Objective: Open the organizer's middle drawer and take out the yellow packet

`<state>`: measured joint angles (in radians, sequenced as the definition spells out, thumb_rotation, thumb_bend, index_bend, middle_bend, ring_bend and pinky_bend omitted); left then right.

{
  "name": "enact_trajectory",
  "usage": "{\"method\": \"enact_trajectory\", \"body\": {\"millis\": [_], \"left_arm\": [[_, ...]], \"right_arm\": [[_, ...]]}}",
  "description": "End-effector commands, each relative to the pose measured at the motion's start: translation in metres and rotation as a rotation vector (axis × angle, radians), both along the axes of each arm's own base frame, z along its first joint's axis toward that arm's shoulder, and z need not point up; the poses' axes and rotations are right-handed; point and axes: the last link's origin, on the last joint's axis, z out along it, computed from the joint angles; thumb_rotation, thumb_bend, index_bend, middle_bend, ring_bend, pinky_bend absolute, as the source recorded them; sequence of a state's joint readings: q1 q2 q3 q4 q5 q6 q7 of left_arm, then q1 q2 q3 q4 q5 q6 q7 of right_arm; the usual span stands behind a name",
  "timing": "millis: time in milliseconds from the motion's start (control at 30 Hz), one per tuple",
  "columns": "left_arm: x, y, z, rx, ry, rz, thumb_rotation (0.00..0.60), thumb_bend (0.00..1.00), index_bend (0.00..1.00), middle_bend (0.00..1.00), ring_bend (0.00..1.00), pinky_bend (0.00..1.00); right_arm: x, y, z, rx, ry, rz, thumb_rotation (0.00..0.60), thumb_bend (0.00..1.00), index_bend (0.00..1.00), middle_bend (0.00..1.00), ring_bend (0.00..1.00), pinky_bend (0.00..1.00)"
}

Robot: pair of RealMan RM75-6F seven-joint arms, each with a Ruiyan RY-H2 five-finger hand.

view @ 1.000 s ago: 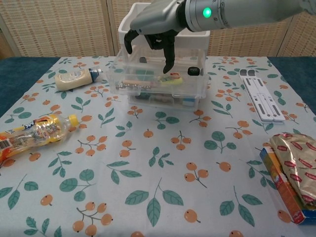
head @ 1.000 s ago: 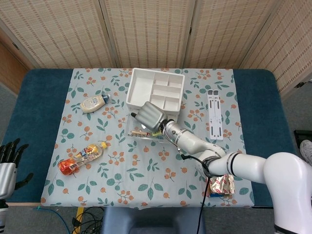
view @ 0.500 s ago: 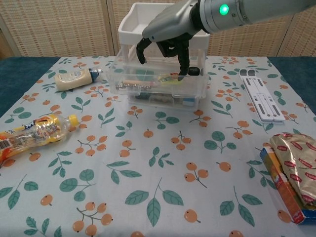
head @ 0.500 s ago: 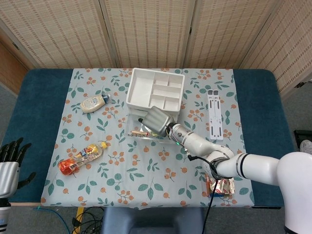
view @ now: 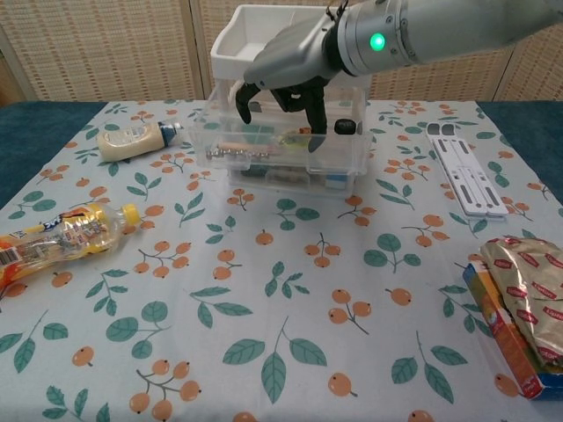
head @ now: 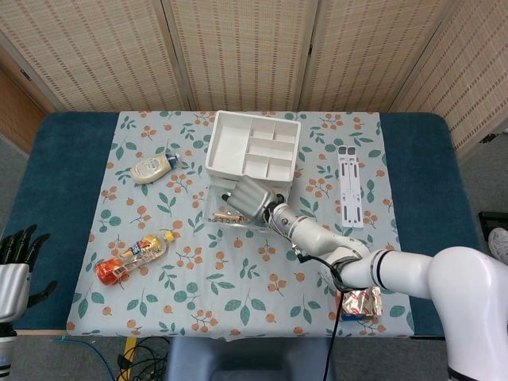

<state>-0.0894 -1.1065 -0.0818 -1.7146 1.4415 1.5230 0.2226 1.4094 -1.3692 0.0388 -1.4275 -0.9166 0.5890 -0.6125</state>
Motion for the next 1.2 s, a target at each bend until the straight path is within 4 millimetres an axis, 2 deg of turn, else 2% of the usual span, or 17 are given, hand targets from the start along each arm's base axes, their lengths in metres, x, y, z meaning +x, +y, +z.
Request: {"method": "enact_trajectory", "body": {"millis": [33,167,633,900,1067,1200], "left_arm": [[-0.0003,-0.0004,0.0003,0.001,-0.001,0.001,0.6,0.17,0.16,0.07,0.08,0.09],[-0.0013,-0.0014,0.0014,0.004,-0.002,0.004,0.6,0.17,0.16,0.07,0.08,0.09],[-0.0014,-0.0012,0.0015,0.003,-0.006,0.0,0.6,0.17,0.16,0.07,0.08,0.09],[-0.0019,-0.0011,0.0013,0.002,-0.004,0.003,0.6,0.17,0.16,0.07,0.08,0.09],[-0.0027,-0.001,0.0016,0.002,-0.004,0.005,0.6,0.17,0.16,0.07,0.08,0.09],[-0.0034,-0.0009,0.0015,0.002,-0.005,0.006,0.6,0.17,0.16,0.07,0.08,0.09]], "right_arm": [[0.0017,-0.0011,-0.0025,-0.012,-0.004,0.007,0.6,0.0,0.22,0.95,0.94,1.0],[0.0017,-0.0015,-0.0037,-0.019,-0.005,0.006,0.6,0.0,0.23,0.95,0.94,1.0],[-0.0026,-0.0028,-0.003,-0.033,0.009,-0.006,0.6,0.0,0.4,0.96,0.94,1.0],[-0.0039,-0.0035,-0.0047,-0.034,0.012,-0.01,0.6,0.05,0.45,0.96,0.94,1.0],[-0.0047,-0.0043,-0.0057,-0.033,0.014,-0.014,0.6,0.13,0.47,0.96,0.94,1.0],[-0.0038,-0.0048,-0.0054,-0.032,0.009,-0.018,0.6,0.23,0.5,0.97,0.94,1.0]]}}
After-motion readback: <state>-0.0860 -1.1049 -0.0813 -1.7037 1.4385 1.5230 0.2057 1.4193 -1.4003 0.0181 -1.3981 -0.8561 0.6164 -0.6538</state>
